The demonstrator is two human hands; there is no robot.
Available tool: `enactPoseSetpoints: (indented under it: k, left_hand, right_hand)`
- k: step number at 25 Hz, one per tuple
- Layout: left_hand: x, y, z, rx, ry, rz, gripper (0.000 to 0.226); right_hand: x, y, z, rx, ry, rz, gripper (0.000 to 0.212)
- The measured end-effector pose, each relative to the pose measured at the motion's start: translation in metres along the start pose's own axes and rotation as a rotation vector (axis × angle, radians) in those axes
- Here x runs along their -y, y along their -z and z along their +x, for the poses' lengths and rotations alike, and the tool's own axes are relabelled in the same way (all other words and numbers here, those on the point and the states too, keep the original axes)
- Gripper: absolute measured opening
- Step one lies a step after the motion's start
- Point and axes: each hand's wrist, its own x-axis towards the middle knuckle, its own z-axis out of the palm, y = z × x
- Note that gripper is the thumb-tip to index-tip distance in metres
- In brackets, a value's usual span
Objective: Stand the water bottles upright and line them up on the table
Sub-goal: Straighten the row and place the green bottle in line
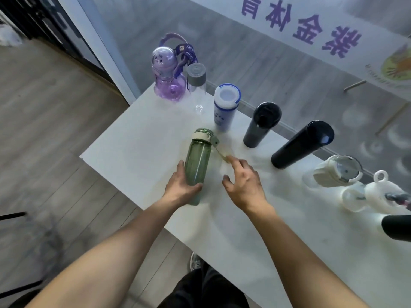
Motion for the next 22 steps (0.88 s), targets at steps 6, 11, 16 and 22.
enactPoseSetpoints:
  k: [6, 11, 16, 22]
  left_hand:
    - [0.011, -0.017, -0.068, 0.012, -0.203, -0.062, 0.105]
    - [-0.006, -0.026, -0.118, -0.070, -0.437, -0.018, 0.094]
    - [-0.020, -0.045, -0.155, -0.107, -0.593, 0.065, 0.092]
    - [-0.045, -0.086, -0.186, -0.093, -0.790, 0.337, 0.087]
  right_hand:
    - [0.017, 0.027, -0.020, -0.171, 0.036, 0.107, 0.077]
    - [0.020, 0.068, -0.062, -0.195, -0.005, 0.262, 0.065]
    - [-0.004, 0.102, -0.115, -0.267, -0.102, 0.416, 0.068]
    - [-0.050, 0.121, -0.191, -0.454, -0.176, 0.479, 0.080]
